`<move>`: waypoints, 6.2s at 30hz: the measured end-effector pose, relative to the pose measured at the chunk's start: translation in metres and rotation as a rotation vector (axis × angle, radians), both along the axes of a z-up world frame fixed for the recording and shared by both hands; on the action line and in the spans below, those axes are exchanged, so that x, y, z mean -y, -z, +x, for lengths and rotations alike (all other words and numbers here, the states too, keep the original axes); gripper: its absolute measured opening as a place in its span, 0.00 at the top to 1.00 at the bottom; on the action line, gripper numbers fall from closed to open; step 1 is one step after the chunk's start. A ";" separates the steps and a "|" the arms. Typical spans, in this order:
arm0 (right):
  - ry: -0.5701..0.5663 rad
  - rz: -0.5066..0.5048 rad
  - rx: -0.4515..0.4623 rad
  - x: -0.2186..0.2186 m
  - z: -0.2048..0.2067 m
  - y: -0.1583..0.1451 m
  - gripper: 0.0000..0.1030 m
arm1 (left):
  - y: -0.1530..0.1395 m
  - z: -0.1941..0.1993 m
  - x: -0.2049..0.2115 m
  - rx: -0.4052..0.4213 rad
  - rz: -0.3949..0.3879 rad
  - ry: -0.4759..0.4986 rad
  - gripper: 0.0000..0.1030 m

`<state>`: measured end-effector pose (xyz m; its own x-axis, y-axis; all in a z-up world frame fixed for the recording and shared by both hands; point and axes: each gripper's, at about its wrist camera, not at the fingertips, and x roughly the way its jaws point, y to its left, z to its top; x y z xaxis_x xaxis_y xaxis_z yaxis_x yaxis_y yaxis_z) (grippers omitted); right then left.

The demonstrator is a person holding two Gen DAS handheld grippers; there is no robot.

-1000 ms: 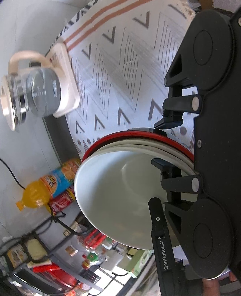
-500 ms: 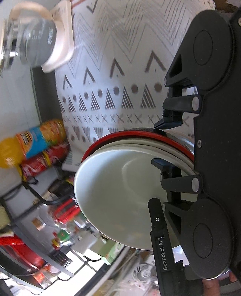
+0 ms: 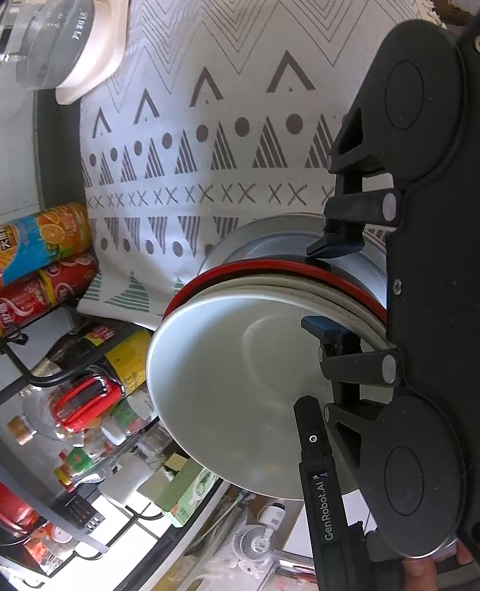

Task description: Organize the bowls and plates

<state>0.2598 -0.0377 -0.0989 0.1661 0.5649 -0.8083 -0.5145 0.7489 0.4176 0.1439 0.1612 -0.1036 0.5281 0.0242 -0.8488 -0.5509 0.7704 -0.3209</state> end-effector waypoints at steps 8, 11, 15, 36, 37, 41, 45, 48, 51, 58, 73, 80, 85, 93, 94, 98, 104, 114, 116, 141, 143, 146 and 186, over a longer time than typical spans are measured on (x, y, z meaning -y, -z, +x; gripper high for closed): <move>0.004 -0.026 -0.008 -0.002 -0.001 0.006 0.68 | 0.012 -0.002 -0.008 -0.027 -0.042 -0.004 0.61; 0.004 -0.032 -0.001 -0.003 -0.001 0.005 0.68 | 0.015 -0.002 -0.007 -0.030 -0.042 0.001 0.61; 0.005 -0.026 -0.005 -0.003 0.000 0.005 0.63 | 0.015 0.000 -0.009 -0.020 -0.043 0.004 0.60; 0.002 0.027 0.141 0.018 -0.009 -0.020 0.00 | 0.005 -0.005 -0.018 -0.005 -0.015 -0.050 0.14; 0.006 0.027 0.140 0.021 -0.009 -0.020 0.00 | 0.003 -0.006 -0.017 0.000 -0.005 -0.053 0.13; 0.026 0.033 0.154 0.036 -0.010 -0.023 0.00 | -0.004 -0.012 -0.013 0.021 0.023 -0.065 0.05; 0.044 0.032 0.177 0.053 -0.013 -0.029 0.00 | -0.013 -0.019 -0.011 0.061 0.023 -0.064 0.00; 0.051 0.038 0.195 0.065 -0.015 -0.033 0.00 | -0.020 -0.024 -0.005 0.079 0.026 -0.050 0.00; 0.054 0.039 0.217 0.076 -0.017 -0.038 0.00 | -0.026 -0.028 0.004 0.091 0.040 -0.051 0.00; 0.096 0.046 0.309 0.098 -0.030 -0.062 0.00 | -0.045 -0.044 0.030 0.126 0.081 -0.075 0.00; 0.340 0.045 0.360 0.123 -0.070 -0.075 0.00 | -0.072 -0.066 0.044 0.190 0.131 0.034 0.00; 0.444 0.003 0.377 0.124 -0.105 -0.076 0.00 | -0.075 -0.079 0.041 0.221 0.177 0.139 0.00; 0.491 -0.021 0.396 0.122 -0.134 -0.083 0.00 | -0.080 -0.098 0.040 0.250 0.192 0.198 0.00; 0.518 -0.024 0.403 0.113 -0.178 -0.091 0.00 | -0.083 -0.134 0.031 0.253 0.207 0.225 0.00; 0.520 -0.024 0.403 0.112 -0.182 -0.091 0.00 | -0.084 -0.138 0.030 0.257 0.210 0.229 0.00; 0.535 -0.022 0.400 0.109 -0.198 -0.095 0.00 | -0.087 -0.152 0.026 0.259 0.212 0.239 0.00; 0.540 -0.026 0.402 0.103 -0.221 -0.096 0.00 | -0.091 -0.172 0.023 0.273 0.217 0.258 0.00; 0.536 -0.025 0.404 0.097 -0.246 -0.098 0.00 | -0.091 -0.196 0.016 0.272 0.228 0.274 0.00; 0.541 -0.026 0.409 0.098 -0.249 -0.099 0.00 | -0.090 -0.199 0.014 0.270 0.227 0.276 0.00; 0.560 -0.047 0.413 0.103 -0.251 -0.099 0.00 | -0.087 -0.192 0.011 0.275 0.224 0.306 0.00; 0.556 -0.048 0.412 0.100 -0.250 -0.099 0.00 | -0.086 -0.192 0.011 0.272 0.221 0.309 0.00; 0.549 -0.052 0.412 0.097 -0.250 -0.098 0.00 | -0.086 -0.191 0.011 0.269 0.224 0.318 0.00; 0.575 -0.059 0.378 0.096 -0.246 -0.090 0.00 | -0.081 -0.180 0.012 0.247 0.229 0.362 0.00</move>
<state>0.0138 -0.1338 -0.0089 0.7025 0.2596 -0.6626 -0.1313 0.9624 0.2378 -0.0356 0.1488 -0.0231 0.7222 -0.0267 -0.6912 -0.1633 0.9644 -0.2079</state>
